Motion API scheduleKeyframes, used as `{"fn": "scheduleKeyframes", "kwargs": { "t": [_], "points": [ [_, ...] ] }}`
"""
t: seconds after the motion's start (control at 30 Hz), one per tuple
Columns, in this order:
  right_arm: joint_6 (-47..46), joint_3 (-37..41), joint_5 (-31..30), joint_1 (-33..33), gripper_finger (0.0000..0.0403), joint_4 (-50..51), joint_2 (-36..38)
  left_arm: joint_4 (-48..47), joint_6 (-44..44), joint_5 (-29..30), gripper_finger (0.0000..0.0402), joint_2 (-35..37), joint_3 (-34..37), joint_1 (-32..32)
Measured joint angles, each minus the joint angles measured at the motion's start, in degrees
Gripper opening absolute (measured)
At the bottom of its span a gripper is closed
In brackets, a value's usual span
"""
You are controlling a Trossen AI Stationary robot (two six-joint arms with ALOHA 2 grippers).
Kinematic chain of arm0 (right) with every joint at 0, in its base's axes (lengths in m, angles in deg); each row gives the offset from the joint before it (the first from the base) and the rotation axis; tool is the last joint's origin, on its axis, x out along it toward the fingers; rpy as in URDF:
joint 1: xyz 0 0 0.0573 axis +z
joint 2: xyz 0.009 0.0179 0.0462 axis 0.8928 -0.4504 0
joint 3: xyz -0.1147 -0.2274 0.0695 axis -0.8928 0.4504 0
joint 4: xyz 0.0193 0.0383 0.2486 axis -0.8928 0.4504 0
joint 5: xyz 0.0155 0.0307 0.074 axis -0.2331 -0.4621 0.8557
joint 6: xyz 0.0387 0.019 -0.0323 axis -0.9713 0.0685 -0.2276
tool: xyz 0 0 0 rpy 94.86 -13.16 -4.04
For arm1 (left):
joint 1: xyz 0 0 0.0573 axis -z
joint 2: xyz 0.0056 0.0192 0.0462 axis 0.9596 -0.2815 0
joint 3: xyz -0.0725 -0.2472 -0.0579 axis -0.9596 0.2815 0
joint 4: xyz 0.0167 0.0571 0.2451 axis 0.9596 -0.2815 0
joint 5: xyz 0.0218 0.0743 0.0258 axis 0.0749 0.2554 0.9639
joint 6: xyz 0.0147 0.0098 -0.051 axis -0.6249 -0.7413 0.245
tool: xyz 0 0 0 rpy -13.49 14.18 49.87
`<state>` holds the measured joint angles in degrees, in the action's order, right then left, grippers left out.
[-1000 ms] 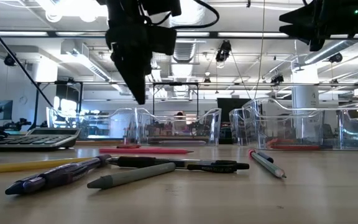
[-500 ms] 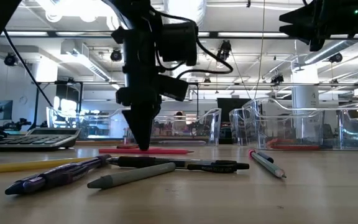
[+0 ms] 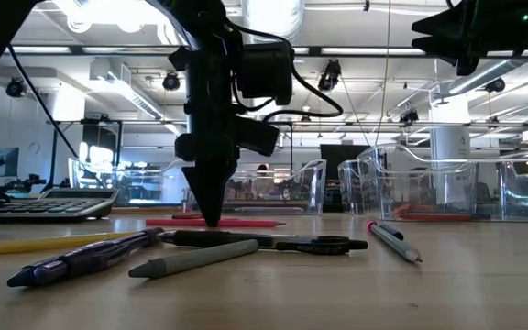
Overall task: Sort crayons/erasers/pens/pencils in bins
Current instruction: Put the pink pencil into the top left transparent bin
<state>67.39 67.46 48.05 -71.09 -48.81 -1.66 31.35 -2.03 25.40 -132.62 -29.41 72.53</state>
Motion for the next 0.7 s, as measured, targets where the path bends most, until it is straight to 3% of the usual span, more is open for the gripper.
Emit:
{"fn": "scheduleKeyframes", "kwargs": {
  "t": [0.3, 0.7],
  "points": [
    [0.0, 0.0, 0.0, 0.0, 0.0219, 0.0, 0.0, -0.3, 0.1, -3.2, 0.0011, -4.6, -0.4, 0.4],
    [0.0, 0.0, 0.0, 0.0, 0.0219, 0.0, 0.0, -0.6, 2.7, 2.1, 0.0002, 2.1, 0.0, 1.8]
  ]
}}
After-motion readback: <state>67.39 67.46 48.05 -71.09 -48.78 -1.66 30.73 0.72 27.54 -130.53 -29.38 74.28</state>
